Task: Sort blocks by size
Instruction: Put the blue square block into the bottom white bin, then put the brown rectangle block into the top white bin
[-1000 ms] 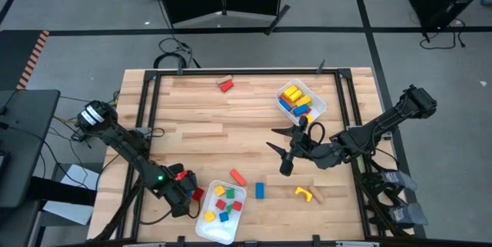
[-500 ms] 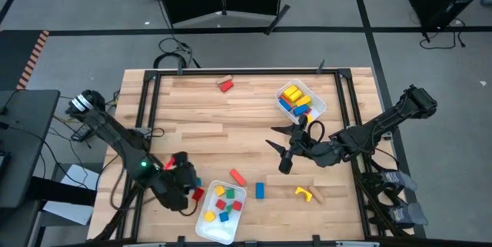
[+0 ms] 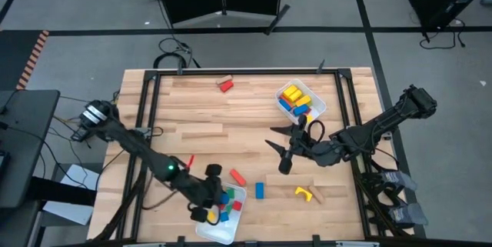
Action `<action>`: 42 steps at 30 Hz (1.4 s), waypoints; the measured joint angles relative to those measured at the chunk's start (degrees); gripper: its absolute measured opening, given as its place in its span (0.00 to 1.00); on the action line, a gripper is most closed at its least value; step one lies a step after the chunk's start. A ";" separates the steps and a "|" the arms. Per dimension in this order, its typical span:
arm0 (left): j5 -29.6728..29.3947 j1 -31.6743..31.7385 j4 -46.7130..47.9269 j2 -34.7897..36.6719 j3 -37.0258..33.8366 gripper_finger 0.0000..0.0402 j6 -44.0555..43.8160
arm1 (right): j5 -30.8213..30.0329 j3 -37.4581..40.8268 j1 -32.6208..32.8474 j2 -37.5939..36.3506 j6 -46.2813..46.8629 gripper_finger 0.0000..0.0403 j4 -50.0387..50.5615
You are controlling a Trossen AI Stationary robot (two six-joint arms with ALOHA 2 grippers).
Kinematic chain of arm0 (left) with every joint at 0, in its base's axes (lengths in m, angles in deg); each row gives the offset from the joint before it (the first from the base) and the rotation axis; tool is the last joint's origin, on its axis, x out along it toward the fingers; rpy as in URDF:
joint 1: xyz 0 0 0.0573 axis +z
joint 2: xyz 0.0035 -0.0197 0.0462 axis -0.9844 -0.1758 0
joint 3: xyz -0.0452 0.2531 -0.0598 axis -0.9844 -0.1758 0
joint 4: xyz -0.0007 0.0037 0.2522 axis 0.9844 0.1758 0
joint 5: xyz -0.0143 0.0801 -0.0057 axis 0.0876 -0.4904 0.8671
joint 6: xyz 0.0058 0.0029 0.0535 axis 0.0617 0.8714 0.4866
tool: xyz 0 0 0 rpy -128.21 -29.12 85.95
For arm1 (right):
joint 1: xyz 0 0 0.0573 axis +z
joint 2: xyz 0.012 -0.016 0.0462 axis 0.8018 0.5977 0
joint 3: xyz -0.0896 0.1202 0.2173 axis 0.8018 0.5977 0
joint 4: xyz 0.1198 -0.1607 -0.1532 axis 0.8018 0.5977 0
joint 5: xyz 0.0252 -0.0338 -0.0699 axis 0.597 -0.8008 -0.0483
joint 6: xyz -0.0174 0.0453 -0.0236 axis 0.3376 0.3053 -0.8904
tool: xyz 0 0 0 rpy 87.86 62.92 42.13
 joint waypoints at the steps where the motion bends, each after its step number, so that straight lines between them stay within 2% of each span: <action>1: 0.94 0.11 0.53 -0.90 -0.02 0.34 -0.11 | 0.16 0.00 0.09 0.00 0.00 0.53 0.02; 4: 2.86 0.04 0.83 -2.46 0.04 0.37 -1.84 | 0.20 0.00 0.49 0.00 0.31 0.52 0.05; 11: 2.94 0.07 5.23 -0.49 0.08 0.85 -6.80 | 1.25 0.00 0.55 0.00 0.75 0.52 0.03; 13: 1.03 0.07 6.06 1.10 0.09 0.93 -7.27 | 1.90 0.00 0.54 0.00 1.14 0.52 0.09; 15: -2.52 -0.13 5.59 3.24 0.09 0.97 -6.18 | 2.53 0.00 0.54 0.00 1.92 0.52 0.55; 21: -16.47 -2.96 5.29 13.04 -0.21 0.94 -0.19 | 6.57 -0.02 0.36 0.80 8.98 0.52 7.73; 27: -27.83 -4.95 -0.90 20.07 -5.40 0.86 6.40 | 16.16 0.00 0.39 4.27 27.60 0.55 28.20; 32: -28.37 -4.97 -19.76 20.98 -15.04 0.81 12.16 | 25.51 0.00 4.21 5.78 43.04 0.55 43.73; 34: -28.37 -4.78 -28.45 20.94 -19.39 0.80 13.71 | 27.04 0.02 6.45 5.69 48.14 0.55 47.75; 39: -28.39 -3.70 -46.86 20.94 -28.86 0.79 16.59 | 29.97 0.00 12.78 5.69 58.62 0.56 50.64; 42: -28.04 -3.39 -53.86 21.01 -32.51 0.78 18.16 | 32.83 0.00 16.24 6.39 65.02 0.57 51.18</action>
